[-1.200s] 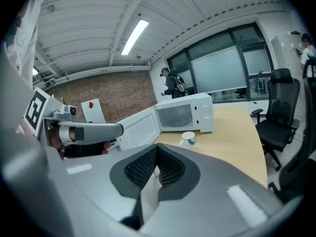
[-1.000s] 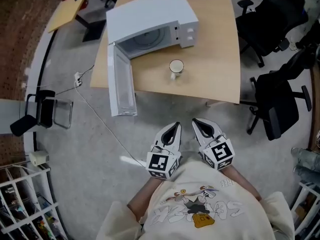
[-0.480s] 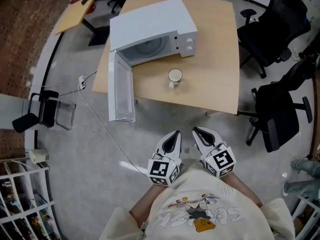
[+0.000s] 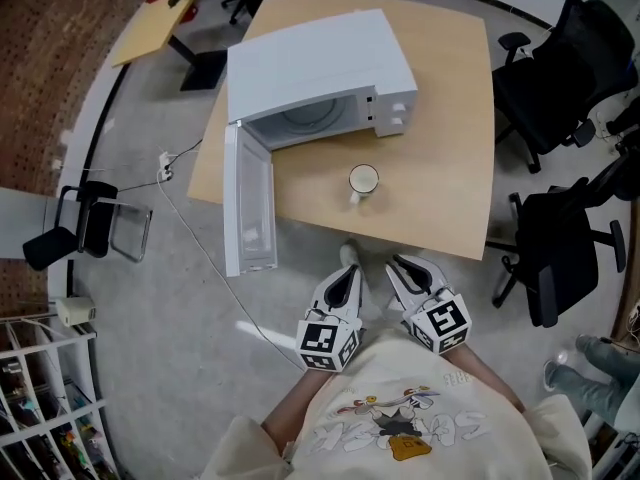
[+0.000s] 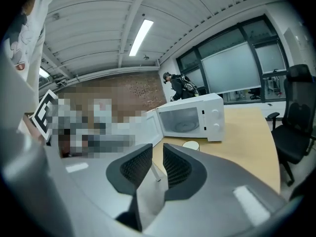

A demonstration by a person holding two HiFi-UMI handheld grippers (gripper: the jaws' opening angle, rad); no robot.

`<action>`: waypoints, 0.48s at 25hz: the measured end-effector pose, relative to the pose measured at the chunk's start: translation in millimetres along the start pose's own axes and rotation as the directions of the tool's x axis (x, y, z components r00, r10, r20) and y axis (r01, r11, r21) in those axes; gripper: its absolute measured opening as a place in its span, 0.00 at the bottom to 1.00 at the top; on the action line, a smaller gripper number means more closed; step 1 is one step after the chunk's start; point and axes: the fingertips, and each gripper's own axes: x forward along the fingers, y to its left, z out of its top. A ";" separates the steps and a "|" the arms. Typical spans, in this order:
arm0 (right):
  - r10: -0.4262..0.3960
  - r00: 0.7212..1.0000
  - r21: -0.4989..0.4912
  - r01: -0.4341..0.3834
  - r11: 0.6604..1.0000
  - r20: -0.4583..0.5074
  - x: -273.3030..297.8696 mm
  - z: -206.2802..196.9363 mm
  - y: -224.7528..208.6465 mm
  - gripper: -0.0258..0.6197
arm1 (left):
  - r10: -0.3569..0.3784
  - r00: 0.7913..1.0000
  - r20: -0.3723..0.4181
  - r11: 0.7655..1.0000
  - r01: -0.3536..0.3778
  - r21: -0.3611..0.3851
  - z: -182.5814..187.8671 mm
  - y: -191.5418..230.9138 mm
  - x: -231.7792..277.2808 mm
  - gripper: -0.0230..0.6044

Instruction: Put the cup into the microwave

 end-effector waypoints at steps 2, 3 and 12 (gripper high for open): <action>0.009 1.000 -0.034 -0.010 0.999 -0.016 23.6 12.6 -10.1 0.18 | -0.014 1.000 0.013 1.000 0.014 0.006 21.8 18.7 18.5 0.04; 0.011 1.000 -0.052 -0.012 0.999 -0.024 35.8 18.7 -17.0 0.19 | -0.021 1.000 0.018 1.000 0.020 0.010 33.3 29.0 27.7 0.04; 0.044 0.990 -0.239 -0.076 0.968 -0.136 106.5 50.3 -81.0 0.35 | -0.055 0.998 0.017 0.998 0.054 0.035 83.9 78.3 75.2 0.04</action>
